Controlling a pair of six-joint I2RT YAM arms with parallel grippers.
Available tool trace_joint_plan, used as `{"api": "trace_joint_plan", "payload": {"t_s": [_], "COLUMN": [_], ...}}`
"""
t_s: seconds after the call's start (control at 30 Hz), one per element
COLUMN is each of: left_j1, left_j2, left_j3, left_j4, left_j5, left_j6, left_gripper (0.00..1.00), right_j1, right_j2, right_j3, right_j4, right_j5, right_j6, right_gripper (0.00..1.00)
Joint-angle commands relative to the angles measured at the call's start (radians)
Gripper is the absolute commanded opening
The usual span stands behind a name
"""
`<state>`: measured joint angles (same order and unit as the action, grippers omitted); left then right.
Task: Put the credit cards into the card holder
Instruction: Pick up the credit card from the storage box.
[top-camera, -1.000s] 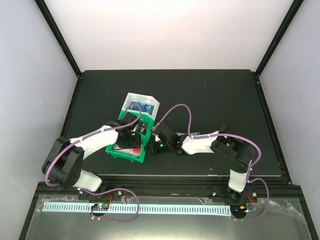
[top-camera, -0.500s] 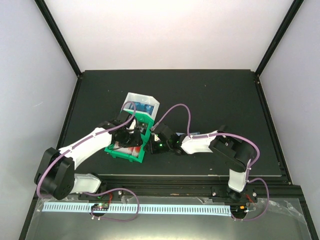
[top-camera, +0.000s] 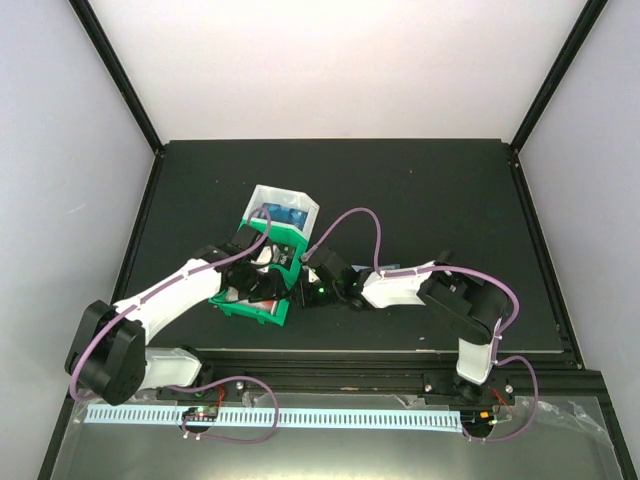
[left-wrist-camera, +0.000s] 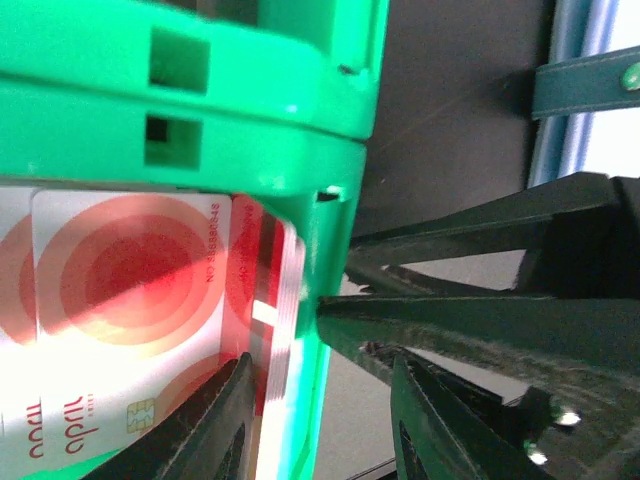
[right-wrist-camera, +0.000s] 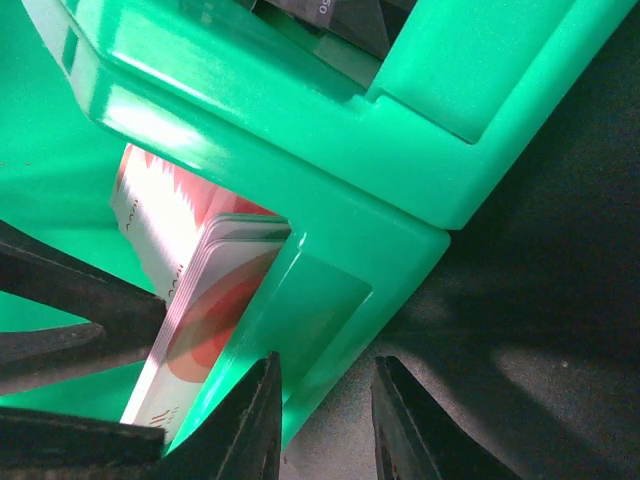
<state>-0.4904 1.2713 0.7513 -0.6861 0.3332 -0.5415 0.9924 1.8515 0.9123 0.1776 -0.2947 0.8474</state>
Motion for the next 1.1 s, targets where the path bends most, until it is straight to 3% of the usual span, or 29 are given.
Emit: {"api": "trace_joint_plan", "payload": {"t_s": [0.0,0.33,0.83,1.07], "left_j1": [0.0,0.0,0.0,0.0], "left_j2": [0.003,0.045,0.016,-0.014], "left_j3": [-0.023,-0.056,-0.015,0.003], "left_j4": [-0.02,0.033,-0.045,-0.06], "left_j5": [-0.021,0.003,0.01,0.046], "left_j6": [0.021,0.021,0.053,0.057], "left_gripper": [0.4,0.42,0.28,0.28], "right_j1": [0.003,0.003,0.003,0.003], "right_j2": [0.017,0.009,0.01,0.008], "right_j3": [0.007,0.004,0.01,0.011], "right_j4": [0.006,0.004,-0.011,-0.023], "right_j5": [0.014,0.02,0.033,0.042], "right_j6": [0.002,0.003,0.002,-0.003], "right_gripper": [0.28,0.28,0.28,0.28]}}
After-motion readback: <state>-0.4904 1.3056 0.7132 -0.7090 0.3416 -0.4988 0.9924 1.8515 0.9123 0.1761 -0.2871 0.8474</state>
